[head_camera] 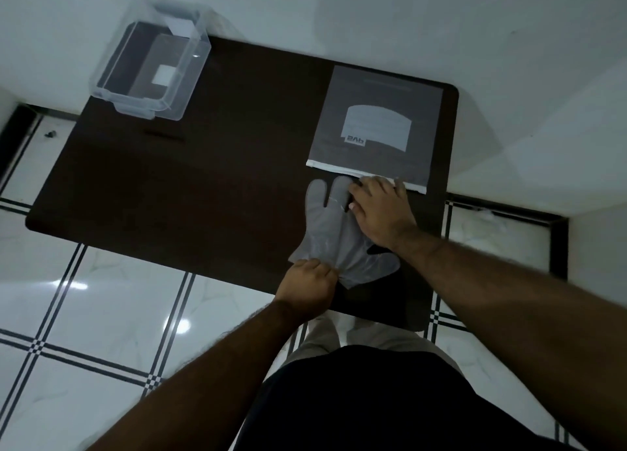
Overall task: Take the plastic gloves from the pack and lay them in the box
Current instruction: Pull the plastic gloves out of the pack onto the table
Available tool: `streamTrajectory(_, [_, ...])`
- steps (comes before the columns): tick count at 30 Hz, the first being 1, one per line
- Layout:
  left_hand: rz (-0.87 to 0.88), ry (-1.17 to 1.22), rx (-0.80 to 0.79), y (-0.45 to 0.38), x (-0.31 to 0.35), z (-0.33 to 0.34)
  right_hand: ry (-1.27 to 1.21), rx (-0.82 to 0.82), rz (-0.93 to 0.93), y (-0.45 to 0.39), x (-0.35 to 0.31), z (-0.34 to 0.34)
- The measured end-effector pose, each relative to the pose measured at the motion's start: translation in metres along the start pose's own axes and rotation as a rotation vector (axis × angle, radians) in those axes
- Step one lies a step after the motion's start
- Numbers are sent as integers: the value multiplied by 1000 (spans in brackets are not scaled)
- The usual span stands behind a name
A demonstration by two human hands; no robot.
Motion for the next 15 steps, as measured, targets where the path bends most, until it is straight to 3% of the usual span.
streamTrajectory(12, [-190, -54, -30, 38, 15, -17, -82, 27, -68, 77, -6, 25])
streamTrajectory(15, [-241, -30, -118, 56, 23, -24, -94, 27, -89, 89, -16, 32])
Point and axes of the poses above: each hand's wrist, its own y-axis away from the middle knuckle, its own z-axis out of the palm, x = y × z, the point moved 2 cm from there along -y, towards the middle knuckle, and after that the axes turned 6 degrees about -y, right-handed, at the moved point
